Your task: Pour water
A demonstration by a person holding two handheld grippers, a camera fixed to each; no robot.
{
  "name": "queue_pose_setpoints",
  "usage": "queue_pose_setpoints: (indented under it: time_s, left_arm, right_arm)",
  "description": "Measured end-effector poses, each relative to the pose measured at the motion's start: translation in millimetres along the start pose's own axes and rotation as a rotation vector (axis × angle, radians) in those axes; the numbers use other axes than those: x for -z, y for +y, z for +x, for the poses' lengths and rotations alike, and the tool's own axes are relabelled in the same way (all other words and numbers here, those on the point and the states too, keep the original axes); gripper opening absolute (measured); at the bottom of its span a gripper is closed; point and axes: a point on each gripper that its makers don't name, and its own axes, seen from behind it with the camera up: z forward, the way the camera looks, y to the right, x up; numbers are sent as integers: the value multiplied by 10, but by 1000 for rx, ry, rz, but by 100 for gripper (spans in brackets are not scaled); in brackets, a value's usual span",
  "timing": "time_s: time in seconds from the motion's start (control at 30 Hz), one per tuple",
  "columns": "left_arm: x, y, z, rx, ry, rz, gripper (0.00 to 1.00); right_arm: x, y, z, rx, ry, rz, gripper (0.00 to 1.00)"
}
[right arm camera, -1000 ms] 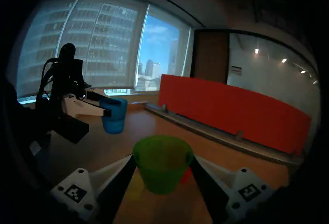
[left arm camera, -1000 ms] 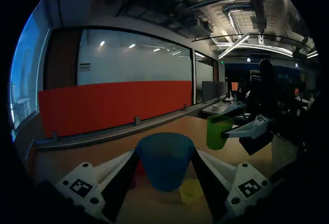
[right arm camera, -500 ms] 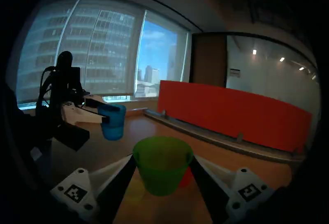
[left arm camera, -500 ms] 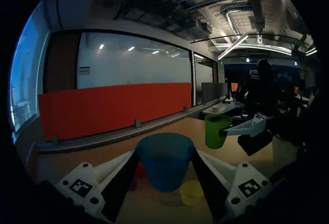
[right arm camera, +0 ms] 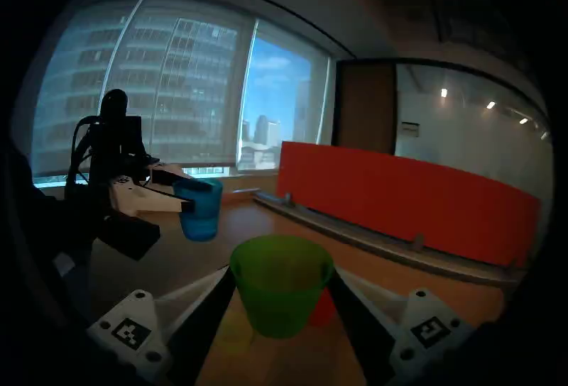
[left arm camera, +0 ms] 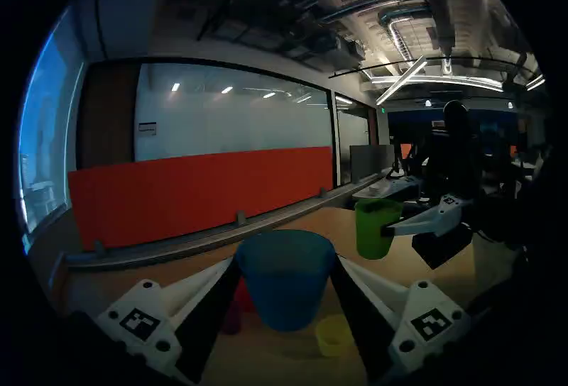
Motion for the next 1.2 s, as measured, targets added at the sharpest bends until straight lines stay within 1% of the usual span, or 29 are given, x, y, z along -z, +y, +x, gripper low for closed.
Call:
queue_pose_setpoints:
  time_s: [0.07,0.27,0.7,0.97,1.2]
  left_arm:
    - [5,-3,1,-7,-1,0,86]
    - [0,-9,29,-56,0,9,86]
    - [-14,-58,323,-199,34,42,87]
    - [-37,-80,417,-279,29,58,87]
    - [-49,-59,518,-351,32,62,87]
  right_arm:
    - [-6,-7,7,1,1,1,91]
    - [-36,-62,12,2,0,17,91]
    - [-139,-311,-35,-1,-2,87,91]
    - [-214,-464,-38,-6,3,124,91]
    - [-282,-574,-7,-12,13,154,91]
